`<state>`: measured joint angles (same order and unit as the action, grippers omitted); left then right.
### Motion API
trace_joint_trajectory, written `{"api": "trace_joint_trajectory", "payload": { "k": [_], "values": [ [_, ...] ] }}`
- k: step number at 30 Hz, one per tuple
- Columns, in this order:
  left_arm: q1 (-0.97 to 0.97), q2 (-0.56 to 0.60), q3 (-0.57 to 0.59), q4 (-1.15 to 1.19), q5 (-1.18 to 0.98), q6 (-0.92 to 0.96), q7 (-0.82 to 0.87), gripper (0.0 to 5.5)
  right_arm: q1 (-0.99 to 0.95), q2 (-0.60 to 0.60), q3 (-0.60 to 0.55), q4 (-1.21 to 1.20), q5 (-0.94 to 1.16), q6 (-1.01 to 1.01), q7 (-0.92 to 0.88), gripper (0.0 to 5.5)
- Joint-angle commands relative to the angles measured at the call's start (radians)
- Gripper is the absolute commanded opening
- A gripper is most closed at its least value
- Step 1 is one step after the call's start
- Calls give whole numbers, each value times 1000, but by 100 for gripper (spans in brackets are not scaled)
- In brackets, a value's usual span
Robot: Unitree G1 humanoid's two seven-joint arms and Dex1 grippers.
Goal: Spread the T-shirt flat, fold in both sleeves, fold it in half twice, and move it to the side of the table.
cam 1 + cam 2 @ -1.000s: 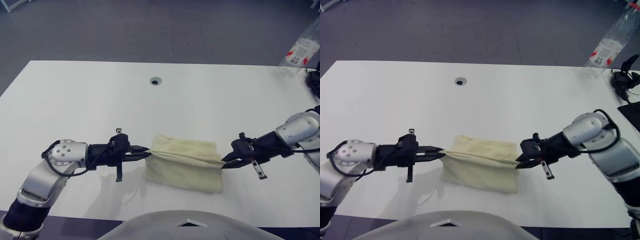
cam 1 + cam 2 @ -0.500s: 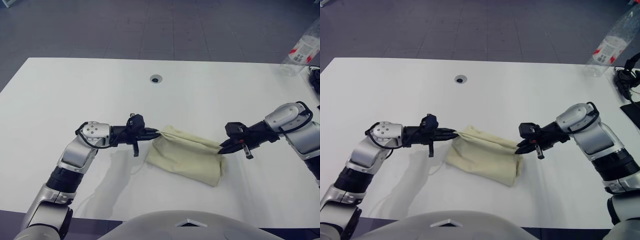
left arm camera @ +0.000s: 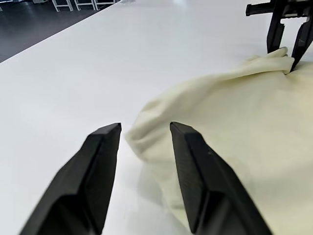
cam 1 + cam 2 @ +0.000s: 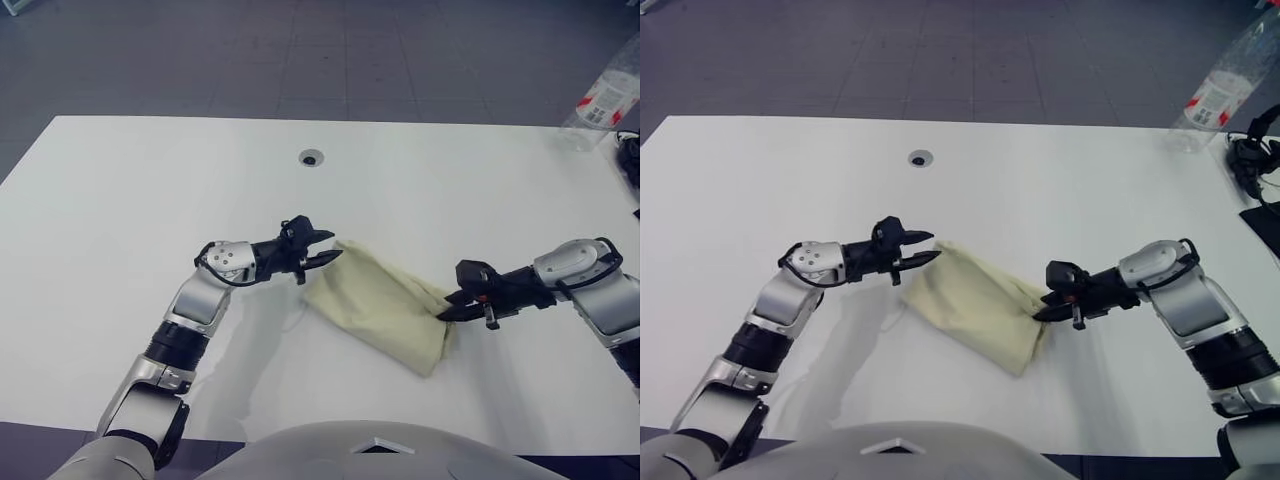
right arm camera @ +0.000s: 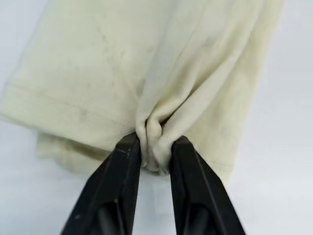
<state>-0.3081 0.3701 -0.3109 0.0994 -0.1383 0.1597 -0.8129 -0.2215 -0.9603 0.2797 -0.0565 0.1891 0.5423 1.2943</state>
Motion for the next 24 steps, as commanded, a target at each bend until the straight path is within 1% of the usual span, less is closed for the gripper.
{"api": "trace_joint_trajectory", "payload": {
  "k": [1,5,8,13,16,18,19,23,24],
  "values": [
    [-11,-53,6,71,51,-53,79,271,23,51,-44,10,24,101,-89,174],
    [5,-62,22,84,62,-86,108,342,16,58,-82,-1,43,159,-140,238],
    [19,-66,23,82,70,-108,119,386,30,42,-131,-28,75,184,-151,278],
    [16,-91,38,109,87,-137,166,474,69,21,-237,-120,141,216,-164,362],
    [-1,-108,44,144,99,-154,193,533,67,22,-280,-157,169,231,-182,419],
    [-10,-119,42,173,106,-168,202,540,55,29,-294,-167,181,238,-198,449],
    [-12,-125,42,188,110,-176,205,540,48,34,-289,-163,173,231,-211,472],
    [-18,-141,40,235,124,-204,212,540,18,59,-235,-92,81,164,-302,534],
    [-22,-144,37,249,130,-213,215,540,22,62,-223,-80,54,133,-321,538]
  ]
}}
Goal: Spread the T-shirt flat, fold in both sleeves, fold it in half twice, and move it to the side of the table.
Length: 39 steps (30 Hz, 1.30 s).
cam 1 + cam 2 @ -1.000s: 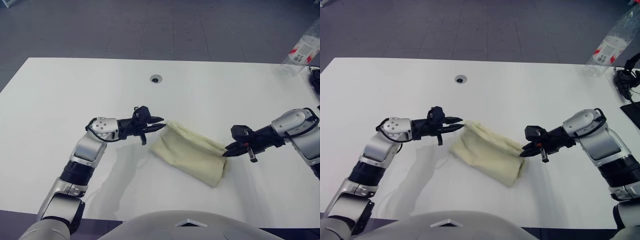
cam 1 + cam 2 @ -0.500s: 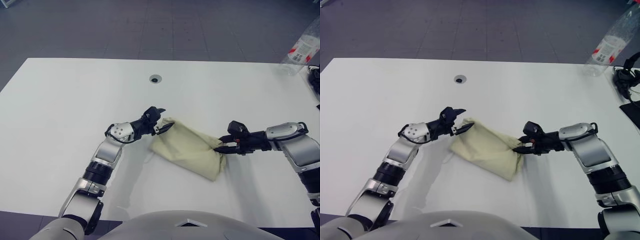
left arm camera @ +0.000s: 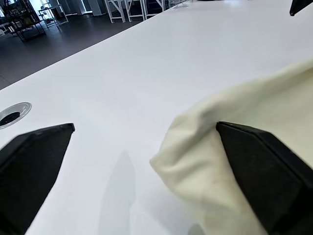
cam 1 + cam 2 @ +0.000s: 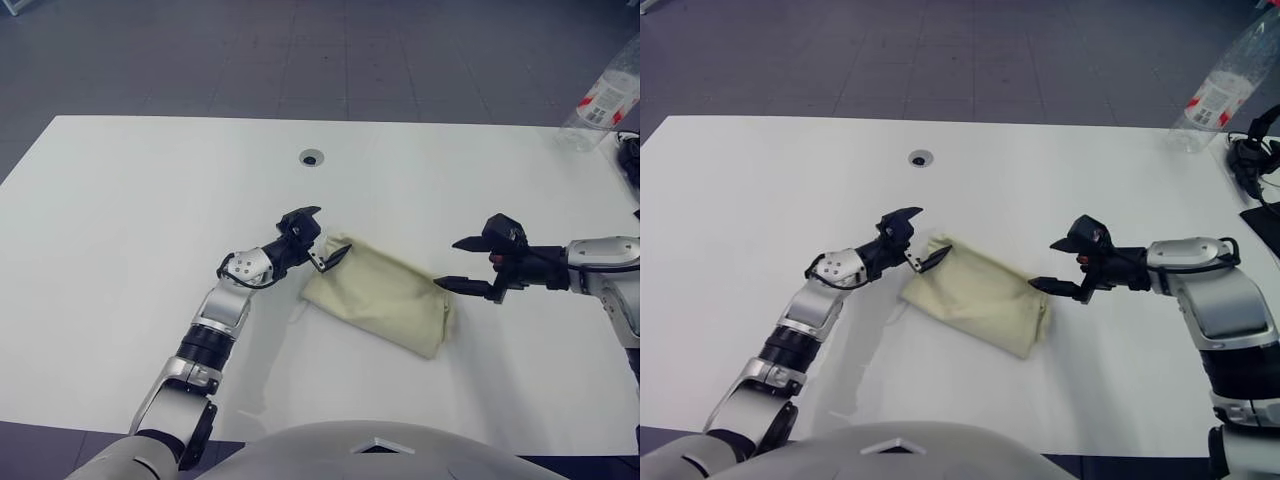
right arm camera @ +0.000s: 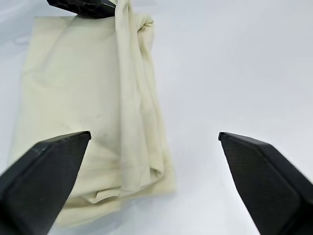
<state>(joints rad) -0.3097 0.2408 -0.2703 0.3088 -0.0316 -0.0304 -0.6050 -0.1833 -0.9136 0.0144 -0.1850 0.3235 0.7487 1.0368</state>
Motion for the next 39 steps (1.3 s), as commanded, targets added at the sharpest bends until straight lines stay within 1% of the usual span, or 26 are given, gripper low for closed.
{"api": "trace_joint_trajectory", "payload": {
  "k": [1,5,10,12,16,20,23,27,33,39],
  "values": [
    [-26,-20,-8,57,29,-33,9,540,-7,23,43,47,-90,-96,-77,538],
    [-51,-47,-12,121,48,-66,19,540,42,48,49,-2,-98,-162,-95,538],
    [-63,-79,14,152,35,-84,46,540,49,65,67,16,-129,-192,-122,538],
    [-60,-86,13,159,39,-92,49,540,52,62,73,37,-164,-222,-148,538],
    [-39,-85,13,151,44,-101,61,540,60,57,123,88,-258,-312,-177,538],
    [-40,-87,13,147,43,-101,59,540,123,40,158,88,-328,-388,-188,538],
    [-49,-79,29,167,42,-109,70,540,159,23,162,83,-347,-430,-178,538],
    [-62,-65,72,222,45,-103,118,540,168,5,180,115,-379,-462,-171,538],
    [-73,-42,98,303,68,-110,162,540,170,2,189,138,-384,-479,-167,538],
    [-85,-48,112,355,57,-100,157,540,169,19,166,127,-357,-462,-180,538]
  ]
}}
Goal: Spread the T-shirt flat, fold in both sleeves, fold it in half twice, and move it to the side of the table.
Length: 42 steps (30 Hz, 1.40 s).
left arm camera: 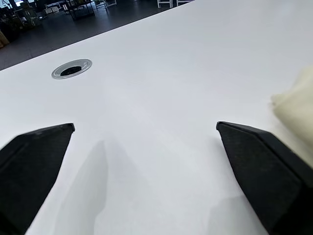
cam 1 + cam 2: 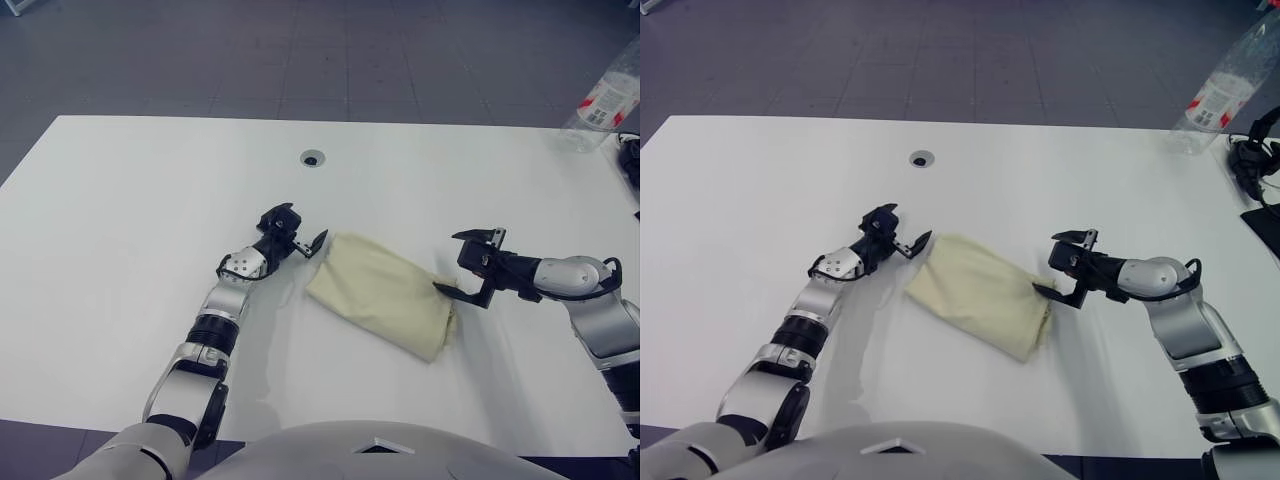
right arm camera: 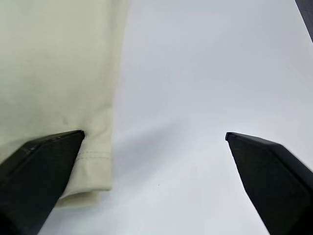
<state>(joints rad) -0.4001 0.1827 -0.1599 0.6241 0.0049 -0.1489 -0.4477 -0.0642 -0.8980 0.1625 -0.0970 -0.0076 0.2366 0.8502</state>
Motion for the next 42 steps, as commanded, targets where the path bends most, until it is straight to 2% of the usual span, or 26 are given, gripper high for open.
{"api": "trace_joint_trajectory", "payload": {
  "k": [1,8,14,16,22,29,34,42],
  "values": [
    [10,13,0,39,22,16,-1,540,43,13,7,35,-10,60,3,538],
    [23,50,14,-68,21,11,-2,540,-27,104,-156,-37,175,159,-24,538],
    [77,115,87,-305,-22,74,-1,540,-82,225,-350,-91,420,93,-16,538],
    [102,134,118,-396,-43,105,-2,540,-53,298,-332,-128,478,41,3,538],
    [135,172,161,-561,-90,166,-28,540,65,515,-128,-129,446,-97,-9,538],
    [213,195,170,-689,-121,208,-66,540,167,641,5,73,315,-321,-21,538],
    [253,220,202,-720,-144,229,-73,540,170,683,45,280,229,-445,-44,538],
    [298,222,215,-750,-148,239,-63,540,76,662,39,557,189,-459,-27,538]
  ]
}}
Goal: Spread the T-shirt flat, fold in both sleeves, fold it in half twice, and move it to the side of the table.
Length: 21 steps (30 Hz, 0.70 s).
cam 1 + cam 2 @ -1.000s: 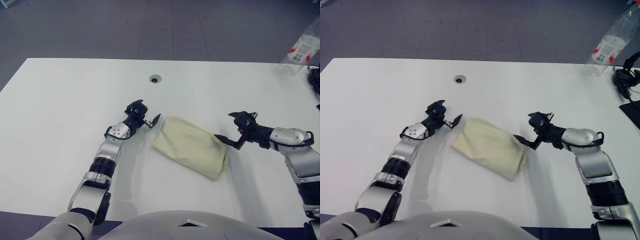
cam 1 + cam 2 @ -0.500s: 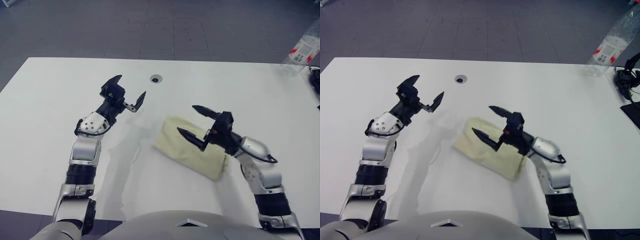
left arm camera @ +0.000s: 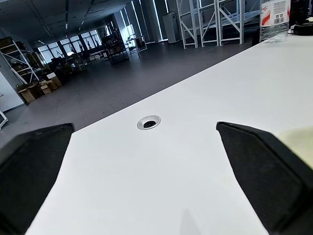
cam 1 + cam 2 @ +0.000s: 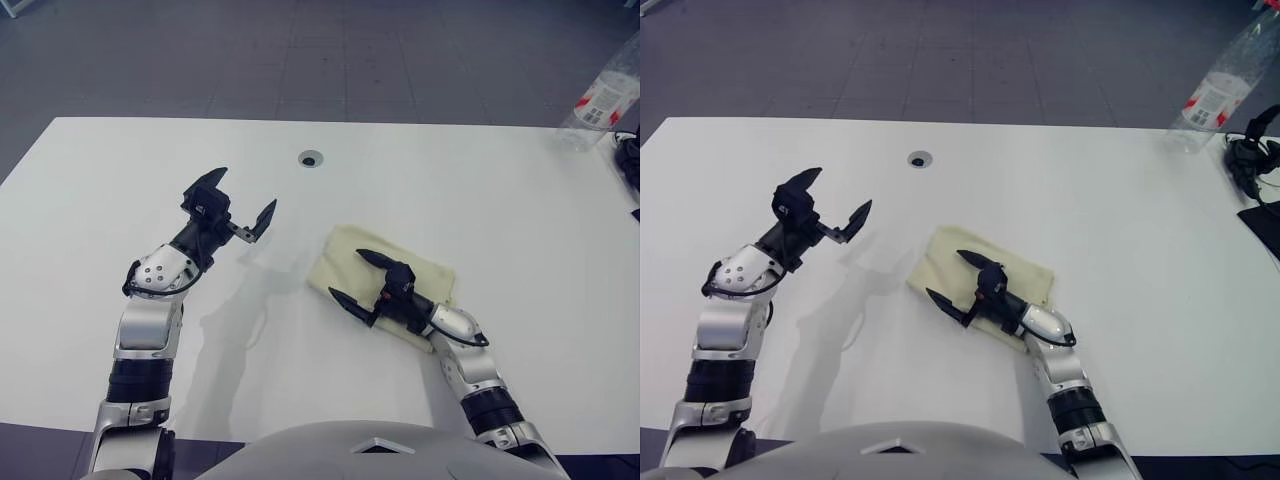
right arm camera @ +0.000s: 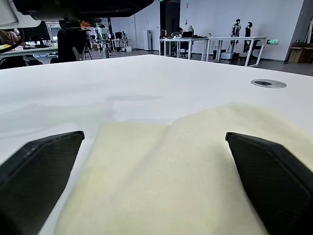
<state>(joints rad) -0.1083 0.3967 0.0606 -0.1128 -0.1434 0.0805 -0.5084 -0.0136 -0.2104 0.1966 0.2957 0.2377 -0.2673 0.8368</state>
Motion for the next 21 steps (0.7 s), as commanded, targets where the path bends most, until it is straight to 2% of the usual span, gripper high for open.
{"api": "trace_joint_trajectory", "payload": {
  "k": [1,6,8,11,13,15,18,21],
  "values": [
    [5,7,-10,-11,2,8,-4,540,18,-26,5,195,-64,48,-22,538],
    [11,3,-31,-11,10,-2,-7,540,-24,-34,-9,298,-67,127,-67,538],
    [12,3,-35,-7,13,-6,-7,540,-64,-35,-55,365,-57,138,-133,538],
    [15,6,-37,-1,14,-13,-7,540,-155,-41,-151,528,-49,147,-330,538],
    [19,7,-38,1,15,-18,-5,540,-215,-58,-218,680,-54,164,-565,538],
    [21,8,-39,1,15,-19,-5,540,-239,-67,-268,773,-41,161,-701,538],
    [13,11,-44,12,16,-24,-14,540,-254,-65,-302,832,-38,120,-816,538],
    [17,18,-39,18,13,-30,-21,540,-287,-55,-288,861,-92,59,-930,538]
  ]
}}
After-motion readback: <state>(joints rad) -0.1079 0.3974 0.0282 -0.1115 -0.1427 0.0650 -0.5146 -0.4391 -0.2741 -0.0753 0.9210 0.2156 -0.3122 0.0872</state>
